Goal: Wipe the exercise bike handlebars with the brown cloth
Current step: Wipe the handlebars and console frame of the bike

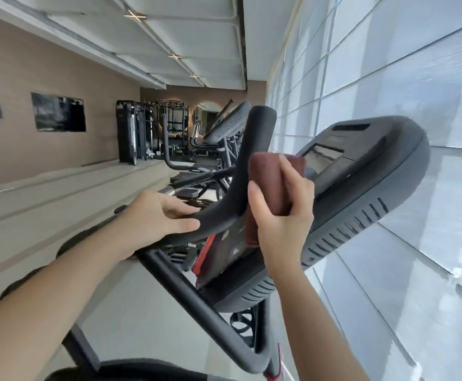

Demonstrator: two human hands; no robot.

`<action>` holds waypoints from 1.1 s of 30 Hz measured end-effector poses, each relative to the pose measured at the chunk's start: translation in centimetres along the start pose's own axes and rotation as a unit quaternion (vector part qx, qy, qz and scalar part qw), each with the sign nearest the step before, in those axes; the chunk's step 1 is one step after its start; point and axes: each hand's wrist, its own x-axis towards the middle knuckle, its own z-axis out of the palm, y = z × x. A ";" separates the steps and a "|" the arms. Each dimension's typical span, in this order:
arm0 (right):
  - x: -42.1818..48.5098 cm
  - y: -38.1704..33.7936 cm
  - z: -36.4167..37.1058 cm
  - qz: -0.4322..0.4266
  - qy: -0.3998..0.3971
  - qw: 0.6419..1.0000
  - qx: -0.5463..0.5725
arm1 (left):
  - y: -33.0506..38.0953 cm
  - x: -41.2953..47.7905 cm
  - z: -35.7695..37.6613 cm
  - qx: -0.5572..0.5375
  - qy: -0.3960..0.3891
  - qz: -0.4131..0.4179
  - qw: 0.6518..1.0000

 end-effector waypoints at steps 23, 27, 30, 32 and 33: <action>4.7 2.1 1.1 0.073 -0.060 0.972 0.216 | 0.2 -1.6 2.1 -0.017 0.132 -0.036 0.990; 0.3 3.6 0.3 0.083 -0.065 0.969 0.223 | 0.3 -1.7 2.1 -0.027 0.141 -0.046 0.989; 1.2 3.4 0.0 0.100 -0.073 0.963 0.240 | 0.6 -2.0 2.3 -0.031 0.139 -0.042 0.989; 3.9 3.1 0.1 0.121 -0.043 0.953 0.274 | 0.7 -2.2 2.5 -0.046 0.131 -0.035 0.990; 5.4 2.9 0.3 0.124 -0.031 0.948 0.292 | 0.7 -2.3 2.5 -0.053 0.127 -0.032 0.990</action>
